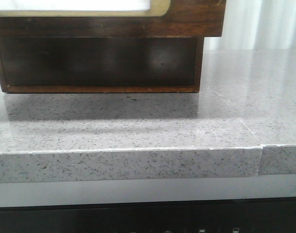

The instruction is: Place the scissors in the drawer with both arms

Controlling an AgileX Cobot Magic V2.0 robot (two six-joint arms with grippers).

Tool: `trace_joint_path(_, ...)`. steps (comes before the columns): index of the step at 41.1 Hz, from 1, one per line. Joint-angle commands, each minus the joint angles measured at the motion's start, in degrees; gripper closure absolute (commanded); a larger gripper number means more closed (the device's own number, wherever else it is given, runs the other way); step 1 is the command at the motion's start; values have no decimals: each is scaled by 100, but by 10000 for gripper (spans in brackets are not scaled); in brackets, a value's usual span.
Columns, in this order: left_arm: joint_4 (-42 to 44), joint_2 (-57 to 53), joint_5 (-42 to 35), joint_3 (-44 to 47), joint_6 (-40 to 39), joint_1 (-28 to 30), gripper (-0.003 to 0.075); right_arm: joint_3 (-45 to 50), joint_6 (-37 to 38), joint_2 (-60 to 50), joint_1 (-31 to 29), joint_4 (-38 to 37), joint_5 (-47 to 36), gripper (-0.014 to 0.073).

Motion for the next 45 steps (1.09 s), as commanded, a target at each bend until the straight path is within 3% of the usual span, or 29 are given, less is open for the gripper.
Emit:
trace_joint_path(1,-50,-108,-489,146,-53,11,741,493,-60,-312,-144,-39,-1123,662)
trace_joint_path(16,-50,-108,-489,146,-53,11,741,2278,-60,-1248,-479,-28,-2366,662)
trace_joint_path(31,-50,-101,-489,146,-53,11,741,2257,-53,-1241,-479,-28,-2177,662)
trace_joint_path(45,-50,-101,-489,146,-53,11,741,2257,1133,-1247,-362,-523,-2279,662)
